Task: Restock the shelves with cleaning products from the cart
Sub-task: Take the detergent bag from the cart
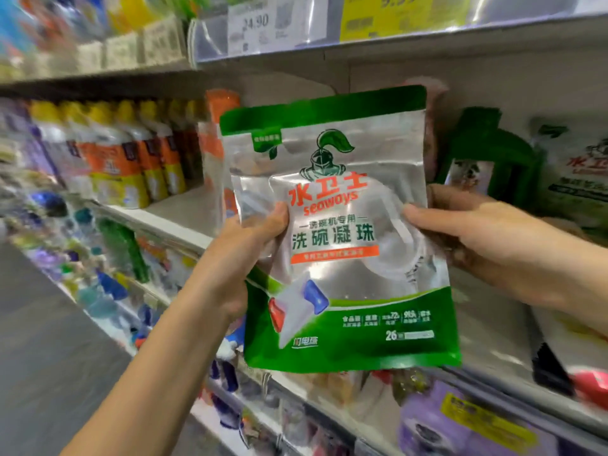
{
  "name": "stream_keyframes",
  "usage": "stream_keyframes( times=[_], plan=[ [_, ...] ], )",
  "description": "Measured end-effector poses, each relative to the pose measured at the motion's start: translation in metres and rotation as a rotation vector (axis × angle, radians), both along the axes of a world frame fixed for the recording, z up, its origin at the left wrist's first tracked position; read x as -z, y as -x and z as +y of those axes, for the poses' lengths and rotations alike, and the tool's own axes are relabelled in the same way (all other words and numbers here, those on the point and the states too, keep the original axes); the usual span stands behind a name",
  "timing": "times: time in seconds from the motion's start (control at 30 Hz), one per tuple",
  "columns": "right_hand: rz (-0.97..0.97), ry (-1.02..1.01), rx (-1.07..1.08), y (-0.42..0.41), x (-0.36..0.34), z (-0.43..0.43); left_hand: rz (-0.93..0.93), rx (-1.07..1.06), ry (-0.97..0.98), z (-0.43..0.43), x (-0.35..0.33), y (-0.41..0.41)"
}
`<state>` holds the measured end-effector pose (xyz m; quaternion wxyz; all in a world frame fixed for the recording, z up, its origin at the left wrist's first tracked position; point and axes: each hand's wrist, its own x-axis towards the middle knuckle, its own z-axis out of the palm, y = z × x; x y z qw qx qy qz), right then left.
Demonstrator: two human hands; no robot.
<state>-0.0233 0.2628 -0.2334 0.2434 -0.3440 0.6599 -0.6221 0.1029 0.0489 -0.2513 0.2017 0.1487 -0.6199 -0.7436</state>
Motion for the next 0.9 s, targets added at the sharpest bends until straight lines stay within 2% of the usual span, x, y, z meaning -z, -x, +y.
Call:
stream_keyframes(
  times=[0.1,0.17,0.3,0.53,0.7,0.9],
  plan=[
    [-0.043,-0.004,-0.073,-0.029,-0.001,0.012,0.029,0.006,0.038,0.011,-0.005,-0.020],
    [-0.026,0.014,-0.047,-0.052,0.001,0.019,0.052,0.032,0.069,0.018,-0.007,-0.032],
    [-0.051,0.170,0.106,-0.102,-0.001,0.031,0.077,0.118,0.070,0.033,-0.014,-0.063],
    [-0.123,0.325,0.395,-0.197,-0.007,0.055,0.136,0.330,0.107,0.055,-0.025,-0.114],
    [-0.060,0.385,0.587,-0.251,-0.021,0.100,0.322,0.474,0.049,0.090,-0.030,-0.129],
    [-0.048,0.430,0.749,-0.283,-0.043,0.164,0.343,0.553,0.185,0.162,-0.037,-0.140]
  ],
)
